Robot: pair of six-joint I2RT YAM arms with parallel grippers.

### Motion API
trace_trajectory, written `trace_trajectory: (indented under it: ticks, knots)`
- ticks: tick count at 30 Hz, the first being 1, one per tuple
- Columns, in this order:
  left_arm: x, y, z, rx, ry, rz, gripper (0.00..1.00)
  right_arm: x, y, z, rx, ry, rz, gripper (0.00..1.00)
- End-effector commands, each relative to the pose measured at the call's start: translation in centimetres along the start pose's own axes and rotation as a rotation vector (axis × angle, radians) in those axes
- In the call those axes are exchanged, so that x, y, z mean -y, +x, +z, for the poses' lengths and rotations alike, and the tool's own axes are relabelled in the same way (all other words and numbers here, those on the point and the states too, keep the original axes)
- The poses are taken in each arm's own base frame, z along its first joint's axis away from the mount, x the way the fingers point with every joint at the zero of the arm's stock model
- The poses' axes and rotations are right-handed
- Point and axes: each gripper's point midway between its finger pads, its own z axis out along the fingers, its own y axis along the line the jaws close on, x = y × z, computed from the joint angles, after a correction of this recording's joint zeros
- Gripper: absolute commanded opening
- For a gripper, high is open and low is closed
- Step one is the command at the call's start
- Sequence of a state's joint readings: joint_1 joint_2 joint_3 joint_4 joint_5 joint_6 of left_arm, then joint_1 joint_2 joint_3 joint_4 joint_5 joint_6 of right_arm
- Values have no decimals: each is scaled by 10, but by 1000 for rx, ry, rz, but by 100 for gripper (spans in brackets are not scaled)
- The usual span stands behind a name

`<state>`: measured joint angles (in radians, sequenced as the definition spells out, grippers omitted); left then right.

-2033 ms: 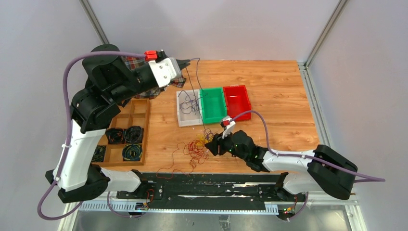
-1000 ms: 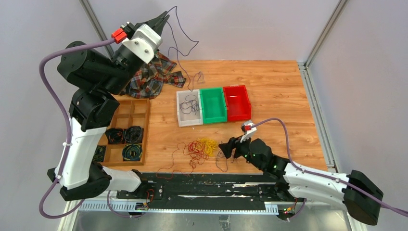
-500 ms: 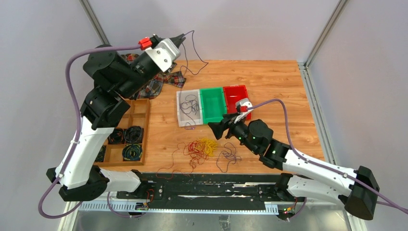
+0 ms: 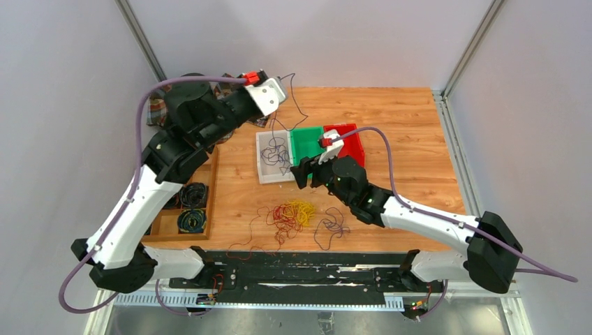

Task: Untangle the cables

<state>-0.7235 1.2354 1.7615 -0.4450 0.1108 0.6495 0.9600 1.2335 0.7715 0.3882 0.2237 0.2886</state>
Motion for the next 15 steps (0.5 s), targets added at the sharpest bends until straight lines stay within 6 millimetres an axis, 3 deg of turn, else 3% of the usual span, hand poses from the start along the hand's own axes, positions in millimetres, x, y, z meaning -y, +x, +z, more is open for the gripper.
trace_trajectory:
  ticks: [1,6,10,15]
  knots:
    - [-1,43,20,-131,-44,93,0,37,-8,7,14,143,1,74]
    - [-11,105,36,-267,-56,170,0,64,3,-5,-16,260,-43,74]
    - [-11,145,42,-347,-40,172,1,91,16,-20,-54,387,-74,75]
    - [-17,162,45,-366,-69,164,1,106,31,-36,-70,430,-60,75]
